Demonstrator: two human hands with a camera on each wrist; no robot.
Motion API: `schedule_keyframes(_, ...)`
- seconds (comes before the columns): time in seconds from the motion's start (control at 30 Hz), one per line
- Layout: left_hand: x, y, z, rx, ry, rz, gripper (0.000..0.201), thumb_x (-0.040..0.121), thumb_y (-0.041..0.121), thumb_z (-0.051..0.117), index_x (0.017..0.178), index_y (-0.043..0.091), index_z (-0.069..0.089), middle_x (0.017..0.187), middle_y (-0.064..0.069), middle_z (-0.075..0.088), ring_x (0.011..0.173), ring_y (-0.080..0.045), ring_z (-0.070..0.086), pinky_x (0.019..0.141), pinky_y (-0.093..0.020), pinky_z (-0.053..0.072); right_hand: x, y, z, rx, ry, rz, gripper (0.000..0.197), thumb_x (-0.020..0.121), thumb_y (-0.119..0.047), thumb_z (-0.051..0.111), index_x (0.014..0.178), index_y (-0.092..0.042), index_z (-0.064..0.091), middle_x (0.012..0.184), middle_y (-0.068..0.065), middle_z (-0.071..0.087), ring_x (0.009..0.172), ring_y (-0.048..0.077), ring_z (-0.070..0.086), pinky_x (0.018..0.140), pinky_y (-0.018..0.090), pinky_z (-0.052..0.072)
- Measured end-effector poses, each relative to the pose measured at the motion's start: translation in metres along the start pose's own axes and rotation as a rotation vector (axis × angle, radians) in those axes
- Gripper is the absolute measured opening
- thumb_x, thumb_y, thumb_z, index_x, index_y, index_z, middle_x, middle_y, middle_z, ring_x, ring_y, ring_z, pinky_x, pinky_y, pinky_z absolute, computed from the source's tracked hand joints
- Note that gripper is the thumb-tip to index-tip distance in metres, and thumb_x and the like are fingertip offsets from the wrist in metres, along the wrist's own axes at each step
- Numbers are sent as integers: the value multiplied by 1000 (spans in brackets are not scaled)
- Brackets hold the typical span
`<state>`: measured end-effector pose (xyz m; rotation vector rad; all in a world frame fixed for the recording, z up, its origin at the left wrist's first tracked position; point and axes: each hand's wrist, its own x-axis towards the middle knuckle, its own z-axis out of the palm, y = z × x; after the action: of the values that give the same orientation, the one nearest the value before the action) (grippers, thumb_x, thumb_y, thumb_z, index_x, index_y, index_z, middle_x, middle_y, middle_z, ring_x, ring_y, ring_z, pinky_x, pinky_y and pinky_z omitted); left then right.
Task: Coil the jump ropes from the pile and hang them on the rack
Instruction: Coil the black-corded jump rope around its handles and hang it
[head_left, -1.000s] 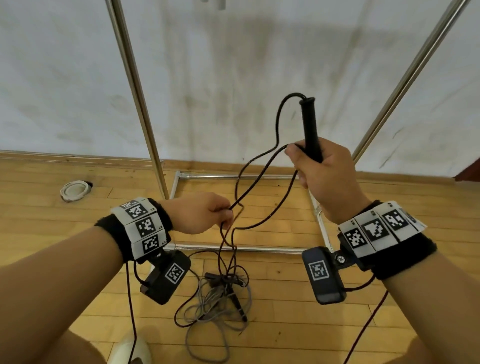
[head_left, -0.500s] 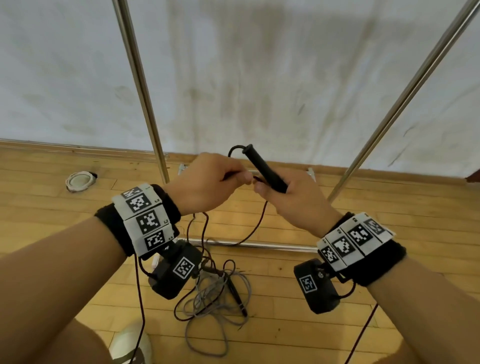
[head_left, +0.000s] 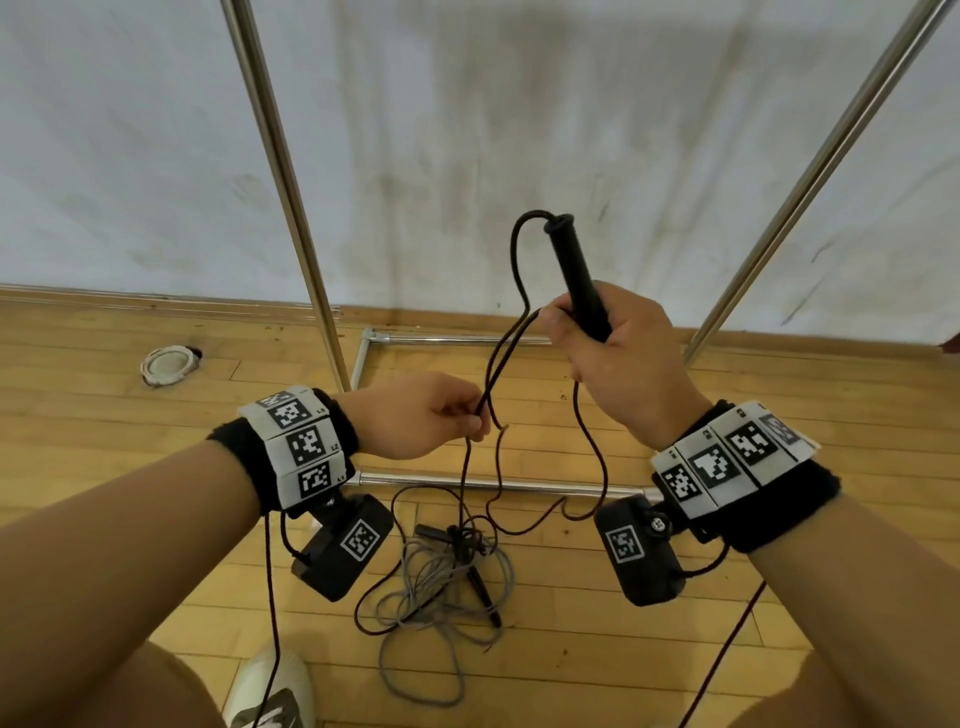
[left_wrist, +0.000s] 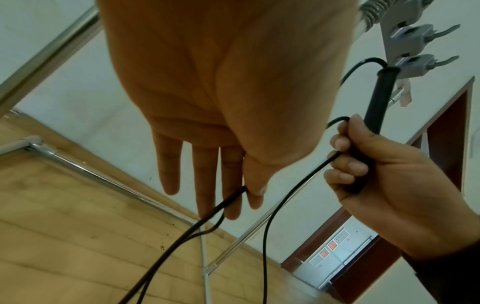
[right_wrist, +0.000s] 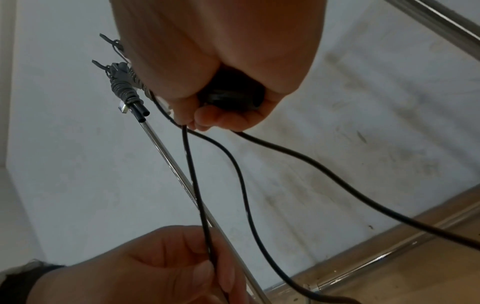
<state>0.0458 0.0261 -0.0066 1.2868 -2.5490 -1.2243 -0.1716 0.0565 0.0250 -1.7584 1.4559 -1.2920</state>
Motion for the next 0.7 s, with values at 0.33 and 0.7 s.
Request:
schedule_keyframes(0.33, 7, -9, 17, 101, -73, -67, 33, 105, 31, 39, 89, 20, 66, 92, 7, 70, 89, -10, 62, 86, -31, 46, 10, 3, -32, 143, 181, 11, 8, 93, -26, 66, 87, -20, 67, 71, 4, 62, 52, 11, 54, 52, 24, 47)
schedule_keyframes(0.7, 0, 24, -2, 49, 226, 37, 31, 104, 39, 40, 86, 26, 62, 63, 7, 51, 53, -5, 51, 57, -34, 57, -10, 10, -26, -171, -169, 72, 17, 90, -27, 69, 106, -29, 70, 61, -18, 60, 47, -1, 51, 49, 15, 41)
